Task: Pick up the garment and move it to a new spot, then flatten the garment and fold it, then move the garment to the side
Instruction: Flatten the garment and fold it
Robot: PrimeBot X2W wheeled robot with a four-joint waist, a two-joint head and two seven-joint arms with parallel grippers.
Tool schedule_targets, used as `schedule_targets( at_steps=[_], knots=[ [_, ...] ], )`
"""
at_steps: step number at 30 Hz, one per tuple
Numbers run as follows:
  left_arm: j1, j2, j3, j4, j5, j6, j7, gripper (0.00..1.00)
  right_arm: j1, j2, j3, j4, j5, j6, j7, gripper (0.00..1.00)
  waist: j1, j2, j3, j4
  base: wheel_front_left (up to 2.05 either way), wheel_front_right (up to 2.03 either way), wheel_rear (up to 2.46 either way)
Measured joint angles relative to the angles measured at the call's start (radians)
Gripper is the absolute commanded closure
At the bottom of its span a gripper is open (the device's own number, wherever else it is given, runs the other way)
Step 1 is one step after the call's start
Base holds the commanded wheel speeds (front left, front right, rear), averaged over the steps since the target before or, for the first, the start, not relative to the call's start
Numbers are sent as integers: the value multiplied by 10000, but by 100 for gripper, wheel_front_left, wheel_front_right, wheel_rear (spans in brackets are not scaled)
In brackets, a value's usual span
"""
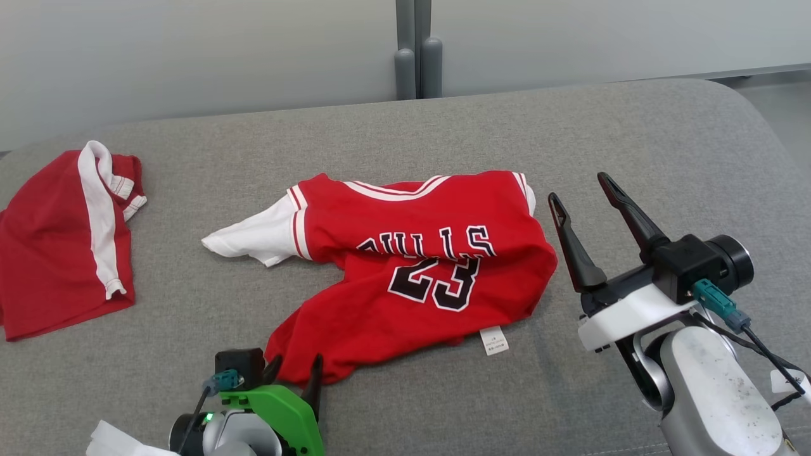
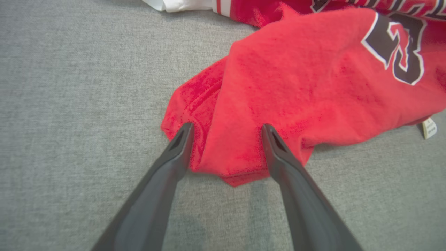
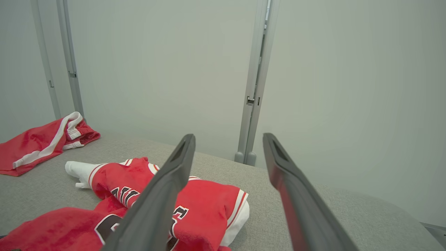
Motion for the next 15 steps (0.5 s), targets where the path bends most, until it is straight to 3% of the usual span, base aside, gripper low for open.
schedule_targets(
  at_steps=[2, 3, 4, 9, 15],
  knots=[
    [62, 2, -69, -86, 0, -54, 107, 37, 0, 2, 21, 6, 0, 2, 0, 0, 0, 0, -32, 10, 0, 0, 0],
    [97, 2, -92, -128, 0, -81, 151, 63, 0, 0, 40, 17, 0, 4, 0, 0, 0, 1, -48, 18, 0, 0, 0],
    [124, 6, -132, -151, 2, -81, 159, 100, 0, 0, 82, 40, 0, 12, 0, 0, 0, 0, -63, 26, 0, 0, 0],
    [141, 54, -336, -330, 130, -130, 138, 100, -10, -19, 307, 209, 0, 136, 0, 0, 0, 0, -118, 108, 0, 0, 0],
    [-68, 347, 82, -918, 792, -115, -688, 100, -245, -134, 293, 272, -35, 146, 0, 0, 0, 0, -118, 401, 0, 0, 0]
  ],
)
